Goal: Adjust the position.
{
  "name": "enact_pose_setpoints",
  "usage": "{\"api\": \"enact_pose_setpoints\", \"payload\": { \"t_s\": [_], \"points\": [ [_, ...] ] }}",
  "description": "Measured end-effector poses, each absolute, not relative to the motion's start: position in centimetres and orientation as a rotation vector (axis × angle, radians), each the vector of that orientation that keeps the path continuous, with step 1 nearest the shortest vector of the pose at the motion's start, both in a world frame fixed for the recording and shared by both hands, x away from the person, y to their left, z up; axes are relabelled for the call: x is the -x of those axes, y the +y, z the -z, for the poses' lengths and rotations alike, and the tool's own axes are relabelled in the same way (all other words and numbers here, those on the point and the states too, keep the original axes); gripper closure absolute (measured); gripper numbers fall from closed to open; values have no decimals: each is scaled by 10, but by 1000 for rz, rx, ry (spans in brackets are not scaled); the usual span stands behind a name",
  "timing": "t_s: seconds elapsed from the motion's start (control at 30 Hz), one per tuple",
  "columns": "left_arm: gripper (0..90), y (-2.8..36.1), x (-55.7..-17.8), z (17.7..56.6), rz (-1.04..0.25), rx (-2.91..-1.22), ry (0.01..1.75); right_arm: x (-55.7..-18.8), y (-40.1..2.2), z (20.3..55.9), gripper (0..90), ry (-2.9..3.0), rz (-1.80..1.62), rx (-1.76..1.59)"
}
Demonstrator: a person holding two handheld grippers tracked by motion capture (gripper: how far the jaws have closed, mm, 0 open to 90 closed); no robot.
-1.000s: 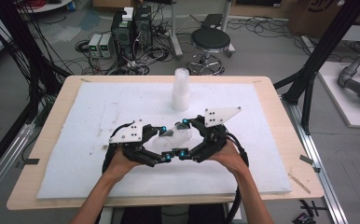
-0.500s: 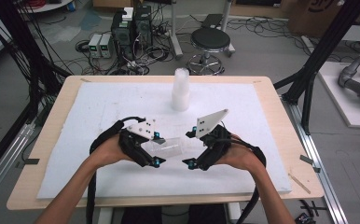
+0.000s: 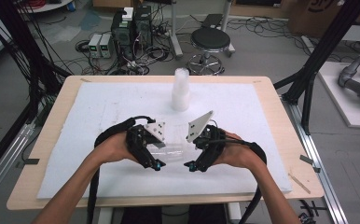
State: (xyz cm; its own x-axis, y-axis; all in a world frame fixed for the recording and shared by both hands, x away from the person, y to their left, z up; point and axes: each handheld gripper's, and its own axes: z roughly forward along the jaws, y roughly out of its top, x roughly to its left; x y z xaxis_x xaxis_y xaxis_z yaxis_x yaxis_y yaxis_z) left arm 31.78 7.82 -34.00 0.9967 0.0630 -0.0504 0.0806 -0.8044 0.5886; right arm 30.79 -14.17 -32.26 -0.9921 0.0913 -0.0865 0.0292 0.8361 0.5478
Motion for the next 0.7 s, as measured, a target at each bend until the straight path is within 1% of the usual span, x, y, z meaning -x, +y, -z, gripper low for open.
{"api": "enact_pose_setpoints", "payload": {
  "t_s": [0.2,0.3,0.63,0.67,0.7],
  "points": [
    [326,74,-316,341,45,-2505,100,-307,-140,324,157,2915,-860,-82],
    [326,73,-316,341,47,-2493,106,-307,-138,325,198,2922,-859,-79],
    [326,69,-317,341,51,-2500,91,-310,-134,327,199,2934,-894,-63],
    [326,69,-318,341,46,-2509,76,-310,-133,327,214,2933,-894,-54],
    [326,68,-317,342,49,-2505,86,-310,-133,327,253,2932,-893,-52]
  ]
}}
